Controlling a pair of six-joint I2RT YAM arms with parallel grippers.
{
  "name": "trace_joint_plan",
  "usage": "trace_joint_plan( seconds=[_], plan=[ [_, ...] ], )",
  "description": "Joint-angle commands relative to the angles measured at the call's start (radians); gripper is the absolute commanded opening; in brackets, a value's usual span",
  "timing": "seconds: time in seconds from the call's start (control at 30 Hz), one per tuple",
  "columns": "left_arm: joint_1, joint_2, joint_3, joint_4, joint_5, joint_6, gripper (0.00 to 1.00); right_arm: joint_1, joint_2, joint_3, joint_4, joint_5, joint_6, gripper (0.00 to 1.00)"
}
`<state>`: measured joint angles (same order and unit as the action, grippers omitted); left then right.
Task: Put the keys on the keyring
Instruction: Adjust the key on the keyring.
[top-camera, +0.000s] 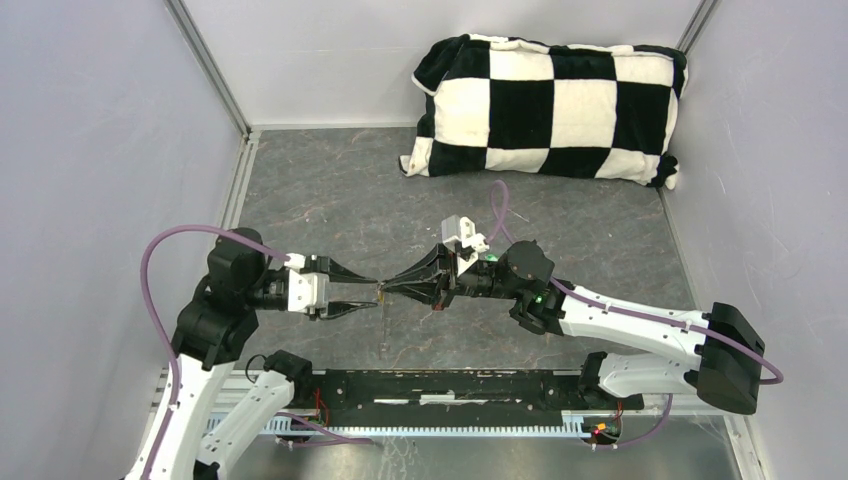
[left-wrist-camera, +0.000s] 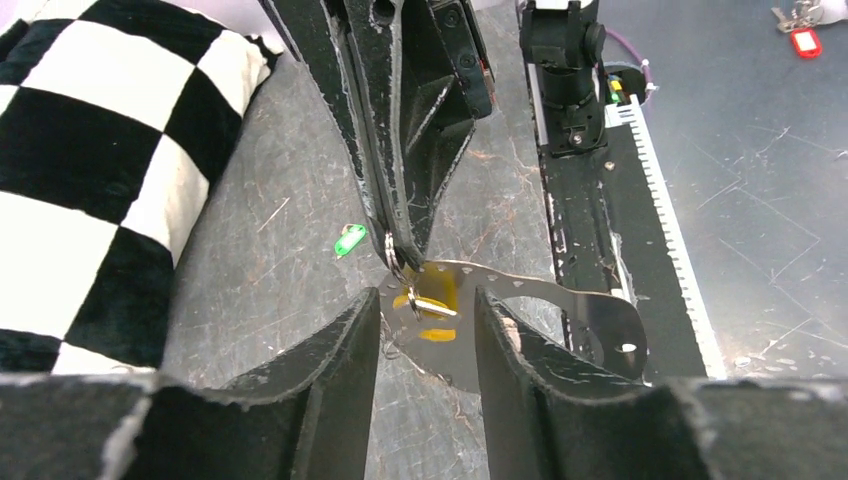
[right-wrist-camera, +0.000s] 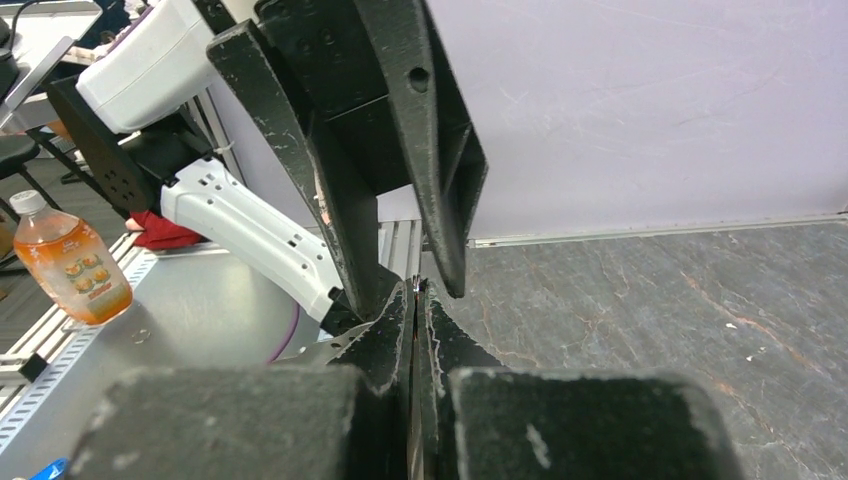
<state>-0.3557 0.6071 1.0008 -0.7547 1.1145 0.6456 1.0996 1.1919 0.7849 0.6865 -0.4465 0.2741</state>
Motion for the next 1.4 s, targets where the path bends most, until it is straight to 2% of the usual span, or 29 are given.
trace_joint_plan(
  seconds=[0.0, 0.13, 0.23, 0.33, 0.47, 0.7, 0.77, 0.87, 1.0, 1.1, 1.2, 1.37],
  plan=[
    [-0.003, 0.031, 0.032, 0.025, 0.048, -0.067, 0.48, 0.004, -0.025, 0.013, 0.049, -0.043, -0.001, 0.0],
    [-0.003, 0.047, 0.03, 0.023, 0.051, -0.064, 0.5, 0.004, -0.023, 0.023, 0.035, -0.059, -0.009, 0.0],
    [-0.003, 0.063, 0.034, 0.021, 0.063, -0.067, 0.48, 0.005, -0.014, 0.036, 0.022, -0.07, -0.013, 0.0],
    [-0.003, 0.081, 0.04, 0.021, 0.078, -0.071, 0.36, 0.004, -0.01, 0.041, 0.018, -0.073, -0.015, 0.0],
    [-0.002, 0.091, 0.033, 0.023, 0.081, -0.073, 0.15, 0.006, -0.01, 0.049, 0.013, -0.074, -0.021, 0.0],
    [-0.002, 0.093, 0.007, 0.02, 0.107, -0.071, 0.02, 0.004, 0.007, 0.082, -0.022, -0.087, -0.02, 0.01],
    [-0.003, 0.094, 0.009, 0.022, 0.099, -0.077, 0.02, 0.004, 0.002, 0.102, -0.077, -0.089, -0.037, 0.11],
    [-0.002, 0.087, 0.009, 0.006, 0.068, -0.053, 0.02, -0.008, -0.009, 0.169, -0.277, -0.115, -0.113, 0.35],
    [-0.003, 0.089, 0.018, -0.071, 0.035, 0.036, 0.02, -0.026, 0.032, 0.378, -0.689, -0.141, -0.293, 0.52],
    [-0.003, 0.09, 0.012, -0.083, 0.019, 0.065, 0.02, -0.027, 0.082, 0.53, -0.946, -0.139, -0.41, 0.54],
    [-0.002, 0.085, 0.004, -0.084, 0.002, 0.083, 0.02, -0.027, 0.168, 0.707, -1.184, -0.132, -0.494, 0.49],
    [-0.003, 0.085, 0.001, -0.084, -0.045, 0.103, 0.02, -0.02, 0.261, 0.869, -1.373, -0.133, -0.55, 0.46]
  ],
)
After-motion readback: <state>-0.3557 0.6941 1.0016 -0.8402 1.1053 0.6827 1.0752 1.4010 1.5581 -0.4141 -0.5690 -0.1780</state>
